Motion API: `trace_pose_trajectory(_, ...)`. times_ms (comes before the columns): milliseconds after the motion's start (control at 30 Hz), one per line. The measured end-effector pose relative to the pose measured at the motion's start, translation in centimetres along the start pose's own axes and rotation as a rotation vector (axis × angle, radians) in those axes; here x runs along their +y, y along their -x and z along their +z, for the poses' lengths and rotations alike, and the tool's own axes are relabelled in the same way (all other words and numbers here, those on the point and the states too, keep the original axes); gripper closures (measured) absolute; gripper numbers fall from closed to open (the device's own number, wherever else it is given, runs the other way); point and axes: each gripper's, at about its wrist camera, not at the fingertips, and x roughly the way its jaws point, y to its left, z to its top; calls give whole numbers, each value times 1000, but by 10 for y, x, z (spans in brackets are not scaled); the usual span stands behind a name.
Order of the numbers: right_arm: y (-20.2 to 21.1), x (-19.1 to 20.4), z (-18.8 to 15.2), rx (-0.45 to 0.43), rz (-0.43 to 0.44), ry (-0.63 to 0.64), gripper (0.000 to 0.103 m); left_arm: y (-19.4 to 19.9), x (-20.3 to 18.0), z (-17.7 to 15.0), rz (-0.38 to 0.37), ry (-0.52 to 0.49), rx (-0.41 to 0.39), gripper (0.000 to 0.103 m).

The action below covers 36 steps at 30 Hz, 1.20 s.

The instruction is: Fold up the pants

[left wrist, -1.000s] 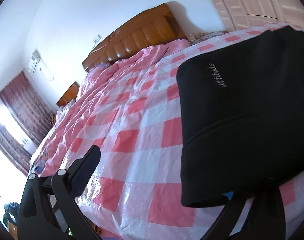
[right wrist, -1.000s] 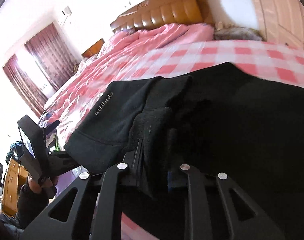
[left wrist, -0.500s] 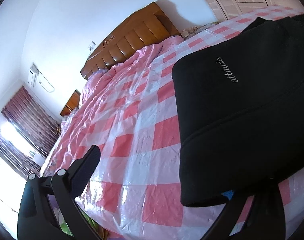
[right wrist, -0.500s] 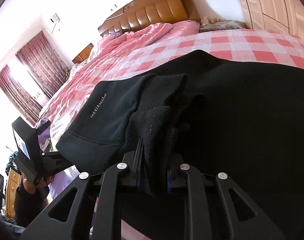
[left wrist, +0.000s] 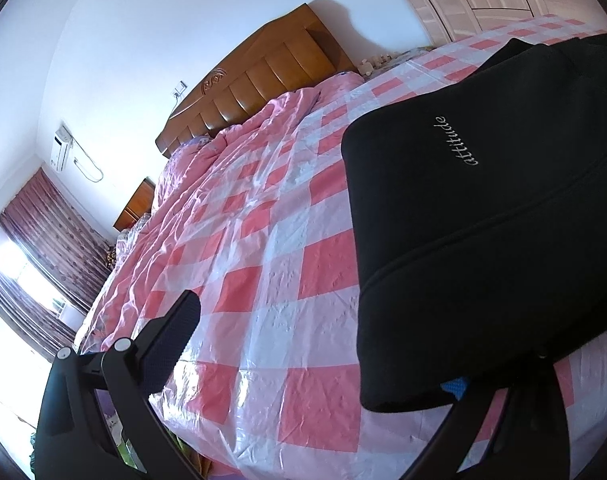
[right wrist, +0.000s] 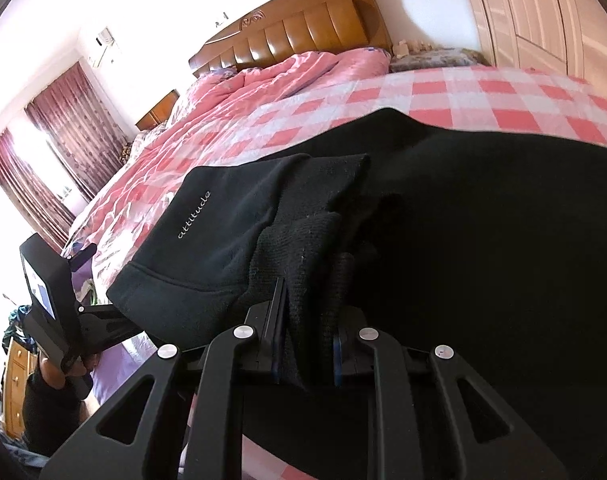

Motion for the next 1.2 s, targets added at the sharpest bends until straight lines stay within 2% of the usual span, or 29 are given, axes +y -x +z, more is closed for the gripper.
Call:
trace_pose_trajectory(167,-7,-12,-5,14,10,-35,85,0,2,-1,-17,20,1,1)
trace_pose_trajectory(333,-2,-3,-3,7,-11,-6,85,2,4,-1,-37,30,9,1)
trace_pose_trajectory(400,-5,-5,-4,16,-16,-1,84,8,8,-2,-74,39,12,2)
trace_pose_trajectory(433,-6,-8,-5,14,-16,-16,82,11,13,-4,-105,54,14,2)
trace_pose_trajectory(467,-5,-11,-5,12,-9,-29,67,16,21,-7,-155,82,17,2)
trace_pose_trajectory(500,-5,-12,-4,15,-18,-31,44,19,27,-9,-200,107,20,2)
trace_pose_trajectory(533,-2,-11,-3,17,-54,-26,35,23,36,-12,-273,145,22,2)
trace_pose_trajectory(567,4,-10,-2,-2,-63,-16,30,28,45,-15,-343,181,18,2)
trace_pose_trajectory(600,11,-9,-1,-27,-53,-6,30,34,58,-17,-426,235,5,2)
trace_pose_trajectory(633,17,-6,1,-48,-47,6,30,39,70,-16,-479,293,-8,2)
trace_pose_trajectory(700,25,7,7,-82,-84,68,30,44,90,-5,-564,403,-40,2)
trace_pose_trajectory(767,22,25,11,-90,-95,150,30,41,94,10,-646,457,-69,2)
trace_pose_trajectory(867,4,60,12,-65,-82,279,30,23,73,43,-713,448,-89,2)
trace_pose_trajectory(967,-13,78,7,-30,-88,386,30,0,40,59,-785,413,-35,2)
trace_pose_trajectory(1033,-28,74,0,31,-160,424,32,-10,22,56,-803,386,-3,2)
trace_pose_trajectory(1067,-36,66,-6,58,-204,445,30,-17,13,52,-793,370,18,2)
trace_pose_trajectory(1133,-34,50,-11,26,-139,400,29,-31,-6,43,-753,328,58,3)
trace_pose_trajectory(1200,-32,47,-11,23,-122,385,29,-27,-15,42,-705,275,38,2)
